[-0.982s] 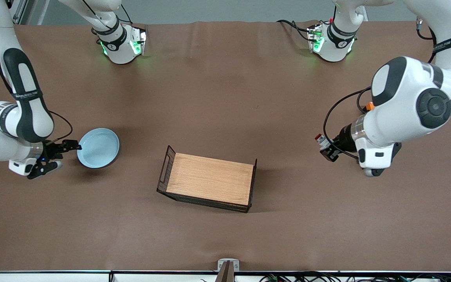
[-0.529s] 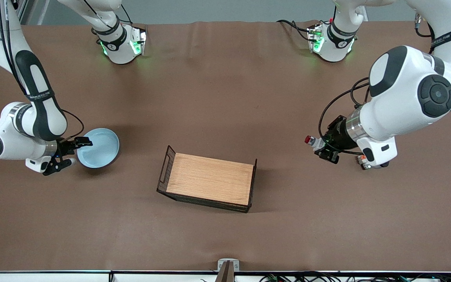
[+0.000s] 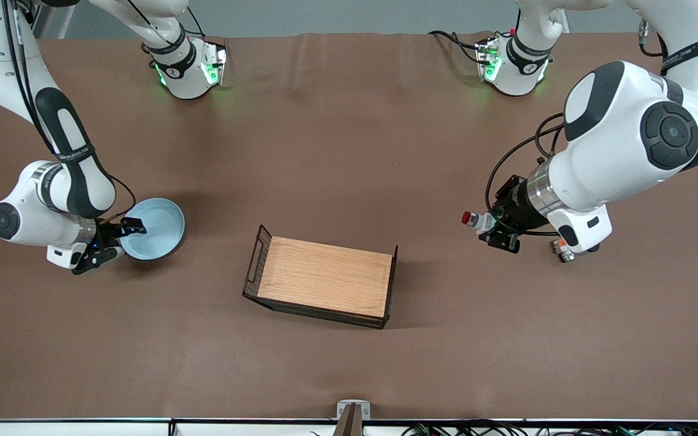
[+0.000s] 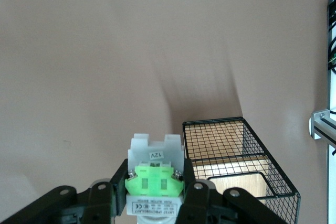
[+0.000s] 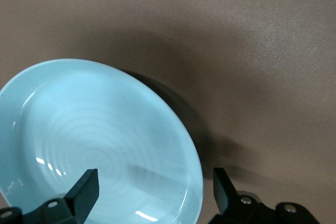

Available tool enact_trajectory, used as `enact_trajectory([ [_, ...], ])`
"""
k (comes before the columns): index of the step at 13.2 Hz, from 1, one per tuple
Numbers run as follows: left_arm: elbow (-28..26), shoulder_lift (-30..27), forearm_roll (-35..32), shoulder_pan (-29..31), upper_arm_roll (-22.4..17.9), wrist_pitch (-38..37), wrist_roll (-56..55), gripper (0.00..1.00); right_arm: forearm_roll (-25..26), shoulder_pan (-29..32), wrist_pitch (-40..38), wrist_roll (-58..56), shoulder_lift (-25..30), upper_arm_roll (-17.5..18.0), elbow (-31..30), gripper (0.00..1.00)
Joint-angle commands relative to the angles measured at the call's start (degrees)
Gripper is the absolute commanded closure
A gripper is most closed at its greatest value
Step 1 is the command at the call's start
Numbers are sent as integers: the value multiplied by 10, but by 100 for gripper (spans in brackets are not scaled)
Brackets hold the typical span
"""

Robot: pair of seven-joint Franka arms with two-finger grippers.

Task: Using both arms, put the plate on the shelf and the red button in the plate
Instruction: 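Grasp the light blue plate rim with the right gripper and lift it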

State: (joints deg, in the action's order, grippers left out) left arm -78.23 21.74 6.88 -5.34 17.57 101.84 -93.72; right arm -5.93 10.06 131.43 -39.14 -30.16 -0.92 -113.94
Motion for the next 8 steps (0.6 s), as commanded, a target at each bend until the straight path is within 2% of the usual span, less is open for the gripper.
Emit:
enact_trajectory([
  [1,16,9,2,2,1,-7,2,100,-5,4,6,-15,4,1,-7,11],
  [3,16,9,2,4,1,-7,4,100,-5,4,3,-20,4,1,-7,18],
  [6,15,9,2,6,1,-7,16,100,-5,6,3,-56,4,1,-4,39],
  [8,14,9,1,7,1,-8,18,100,-4,6,8,-80,3,0,-4,47],
])
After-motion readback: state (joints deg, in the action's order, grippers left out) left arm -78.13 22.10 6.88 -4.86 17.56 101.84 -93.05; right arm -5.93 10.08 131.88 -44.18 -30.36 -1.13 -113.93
